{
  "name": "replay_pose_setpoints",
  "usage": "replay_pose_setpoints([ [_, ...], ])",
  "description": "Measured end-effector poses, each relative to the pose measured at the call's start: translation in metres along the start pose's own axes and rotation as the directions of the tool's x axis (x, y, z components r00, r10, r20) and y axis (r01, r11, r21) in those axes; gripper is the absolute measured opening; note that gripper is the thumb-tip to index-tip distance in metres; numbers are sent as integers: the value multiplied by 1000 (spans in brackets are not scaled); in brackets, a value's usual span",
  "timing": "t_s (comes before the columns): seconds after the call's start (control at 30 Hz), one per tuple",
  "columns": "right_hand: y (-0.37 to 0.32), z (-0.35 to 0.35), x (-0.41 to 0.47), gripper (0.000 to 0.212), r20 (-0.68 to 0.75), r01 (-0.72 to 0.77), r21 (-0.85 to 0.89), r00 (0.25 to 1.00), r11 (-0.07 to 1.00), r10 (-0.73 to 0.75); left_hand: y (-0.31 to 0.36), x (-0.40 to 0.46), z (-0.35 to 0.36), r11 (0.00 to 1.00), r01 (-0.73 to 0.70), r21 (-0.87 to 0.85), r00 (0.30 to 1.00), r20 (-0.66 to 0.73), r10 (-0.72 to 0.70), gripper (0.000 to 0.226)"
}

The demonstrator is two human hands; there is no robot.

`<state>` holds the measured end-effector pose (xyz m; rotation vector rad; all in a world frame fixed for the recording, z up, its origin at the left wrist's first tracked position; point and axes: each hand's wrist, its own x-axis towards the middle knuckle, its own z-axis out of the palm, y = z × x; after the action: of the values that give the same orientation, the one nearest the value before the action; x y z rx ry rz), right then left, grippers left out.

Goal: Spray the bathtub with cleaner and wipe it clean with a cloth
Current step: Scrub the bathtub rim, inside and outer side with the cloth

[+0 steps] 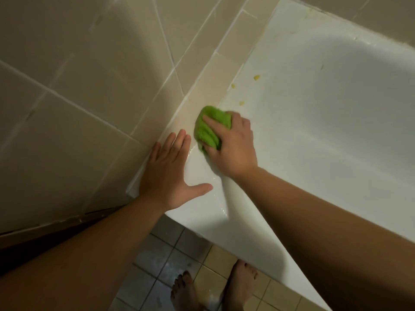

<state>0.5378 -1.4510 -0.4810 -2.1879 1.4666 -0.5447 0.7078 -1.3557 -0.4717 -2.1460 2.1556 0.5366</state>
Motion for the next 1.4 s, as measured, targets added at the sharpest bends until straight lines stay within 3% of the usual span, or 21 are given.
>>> replay_pose_setpoints([
  [0.07,11,-2,-23,61,30,84,38,996,996,-85,1,4,-1,1000,-5,7,1000,-9,5,131],
  [0.13,24,-3,-40,60,16,73,105,997,992,-75,1,6,-1,1000,-4,11,1000,-16,5,131],
  [0.27,20,10,-59,67,-26,-133,288,989,948,147,2,10,0,1000,-5,22,999,-37,6,129],
  [0.4,16,12,-36,65,-94,-317,453,912,833,398,3,11,-1,1000,-5,19,999,-40,5,130],
  [0.5,24,0,14,63,-141,-299,361,919,884,368,4,15,-1,1000,-3,31,999,-54,5,130],
  [0.63,27,-9,57,60,-87,-143,112,984,983,154,6,21,-3,1000,-9,20,998,-60,10,131],
  [0.8,43,-17,8,63,40,74,183,996,980,-83,7,29,-6,1000,-19,0,998,-63,19,129],
  [0.9,58,-19,35,64,-15,-20,157,1000,987,22,10,42,-7,1000,-20,6,997,-72,21,129],
  [1.03,50,-18,99,60,-102,-183,-23,978,983,180,15,61,-9,1000,-13,-7,996,-83,12,128],
  [1.23,66,-25,65,63,-9,95,-34,995,995,-95,25,95,-18,999,-22,-24,996,-87,19,127],
  [1.4,88,-31,112,60,-134,-93,-40,987,995,87,30,117,-22,999,-33,-14,994,-103,32,126],
])
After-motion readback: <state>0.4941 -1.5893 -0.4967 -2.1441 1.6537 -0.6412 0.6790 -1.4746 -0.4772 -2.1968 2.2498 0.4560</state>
